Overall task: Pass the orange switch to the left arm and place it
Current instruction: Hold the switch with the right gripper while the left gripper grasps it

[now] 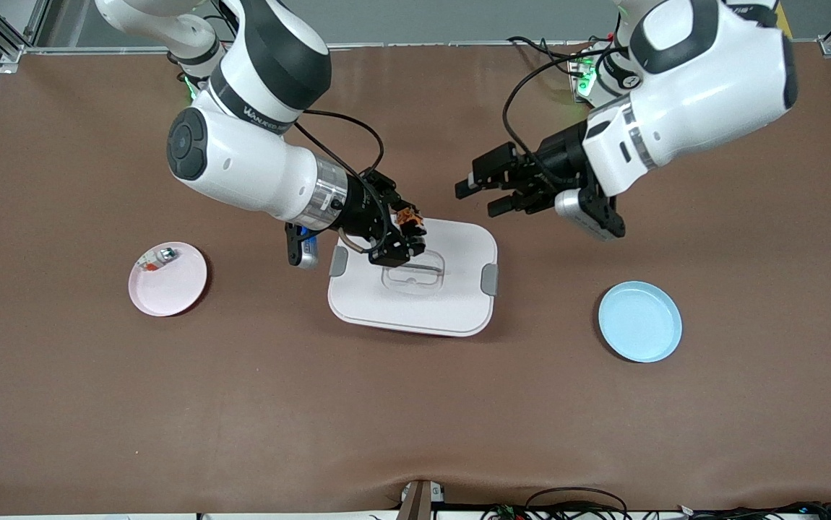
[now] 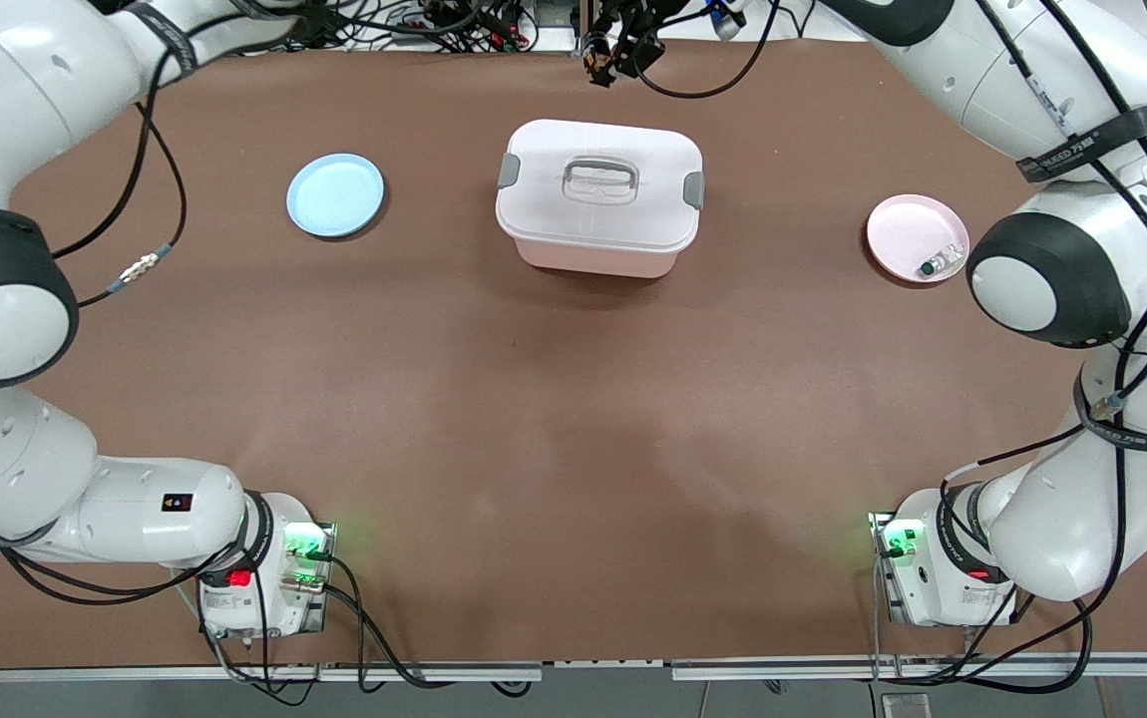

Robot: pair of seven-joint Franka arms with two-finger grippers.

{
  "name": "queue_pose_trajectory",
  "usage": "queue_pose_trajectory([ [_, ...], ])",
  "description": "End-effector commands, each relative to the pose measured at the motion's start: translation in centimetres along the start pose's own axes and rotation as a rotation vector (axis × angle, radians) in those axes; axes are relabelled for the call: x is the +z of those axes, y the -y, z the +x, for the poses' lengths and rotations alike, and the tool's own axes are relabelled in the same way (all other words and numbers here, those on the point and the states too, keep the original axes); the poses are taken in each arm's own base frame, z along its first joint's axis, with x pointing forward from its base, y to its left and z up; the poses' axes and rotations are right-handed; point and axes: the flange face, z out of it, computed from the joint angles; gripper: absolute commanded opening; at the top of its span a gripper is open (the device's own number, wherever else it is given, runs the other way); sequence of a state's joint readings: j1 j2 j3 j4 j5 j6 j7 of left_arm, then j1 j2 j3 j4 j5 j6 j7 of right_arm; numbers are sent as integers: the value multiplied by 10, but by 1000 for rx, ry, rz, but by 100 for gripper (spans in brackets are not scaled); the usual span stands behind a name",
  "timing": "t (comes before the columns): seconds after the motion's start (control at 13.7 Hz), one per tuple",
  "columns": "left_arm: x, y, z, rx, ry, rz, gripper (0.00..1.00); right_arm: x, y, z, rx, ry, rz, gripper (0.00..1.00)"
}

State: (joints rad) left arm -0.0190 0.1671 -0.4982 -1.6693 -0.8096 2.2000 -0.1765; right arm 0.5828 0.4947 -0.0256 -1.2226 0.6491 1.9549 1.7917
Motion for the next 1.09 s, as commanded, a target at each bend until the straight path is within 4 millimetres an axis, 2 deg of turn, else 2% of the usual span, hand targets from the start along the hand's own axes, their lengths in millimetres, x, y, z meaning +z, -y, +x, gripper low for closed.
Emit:
queue_pose_trajectory([
  [0.0, 26, 6, 2, -34, -32, -29, 77, -1, 10, -10, 34, 28, 16, 0],
  [0.29, 59, 7, -1, -81, -35, -55, 75, -2, 15, -16, 55, 51, 49, 0],
  [0.36, 64, 9, -1, -88, -32, -56, 75, -1, 14, -22, 59, 67, 59, 0],
  [0.58, 73, 4, -7, -84, -31, -62, 74, 1, 16, -20, 62, 68, 62, 0],
  [0.8, 81, 4, -8, -83, -30, -63, 54, 0, 16, -22, 59, 71, 64, 0],
  [1.02, 82, 4, -9, -71, -29, -63, 19, 0, 16, -22, 59, 71, 64, 0],
])
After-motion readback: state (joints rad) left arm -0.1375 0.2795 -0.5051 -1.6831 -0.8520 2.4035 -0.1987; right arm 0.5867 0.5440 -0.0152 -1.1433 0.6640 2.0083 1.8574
